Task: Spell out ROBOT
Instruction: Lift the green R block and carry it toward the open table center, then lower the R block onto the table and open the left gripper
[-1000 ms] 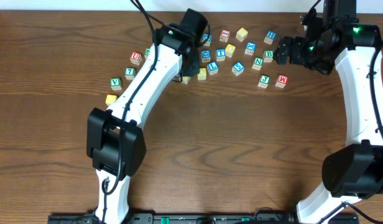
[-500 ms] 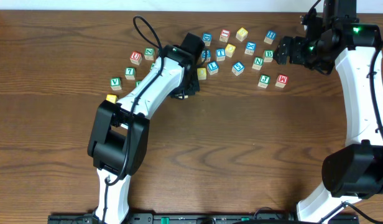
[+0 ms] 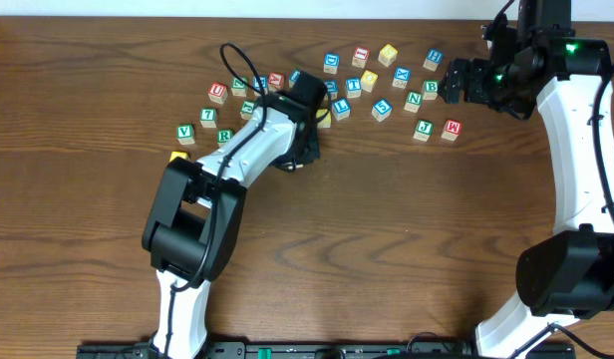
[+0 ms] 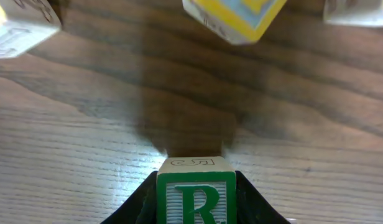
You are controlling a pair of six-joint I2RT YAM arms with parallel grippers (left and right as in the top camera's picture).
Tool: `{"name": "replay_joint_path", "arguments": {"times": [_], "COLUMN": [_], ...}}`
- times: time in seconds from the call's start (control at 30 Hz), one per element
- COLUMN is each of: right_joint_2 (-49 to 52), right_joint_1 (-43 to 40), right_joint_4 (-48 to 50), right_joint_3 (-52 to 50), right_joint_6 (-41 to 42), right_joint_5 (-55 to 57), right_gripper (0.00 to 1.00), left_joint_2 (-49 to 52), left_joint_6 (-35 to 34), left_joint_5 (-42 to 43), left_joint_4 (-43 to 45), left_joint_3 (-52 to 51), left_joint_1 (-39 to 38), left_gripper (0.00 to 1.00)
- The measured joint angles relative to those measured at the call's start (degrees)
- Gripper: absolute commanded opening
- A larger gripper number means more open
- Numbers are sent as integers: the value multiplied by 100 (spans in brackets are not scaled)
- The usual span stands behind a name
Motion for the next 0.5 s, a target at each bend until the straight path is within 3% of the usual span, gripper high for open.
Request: {"name": "replay_joint_path", "arguments": {"times": [0.37,0.5], "right_joint_2": [0,0], "right_joint_1": [0,0], "right_joint_4": [2,2], "right_joint_3": [0,0], "right_joint_6": [-2,0], "right_joint_5": [2,2], "right_gripper": [99,99], "left_joint_2": [0,0], "left_joint_6": [262,291], "left_joint_5": [0,-2], "left_joint_4": [52,63], "left_joint_3": [-26,-26], "left_joint_1": [-20,-20], "left_gripper": [29,37]}}
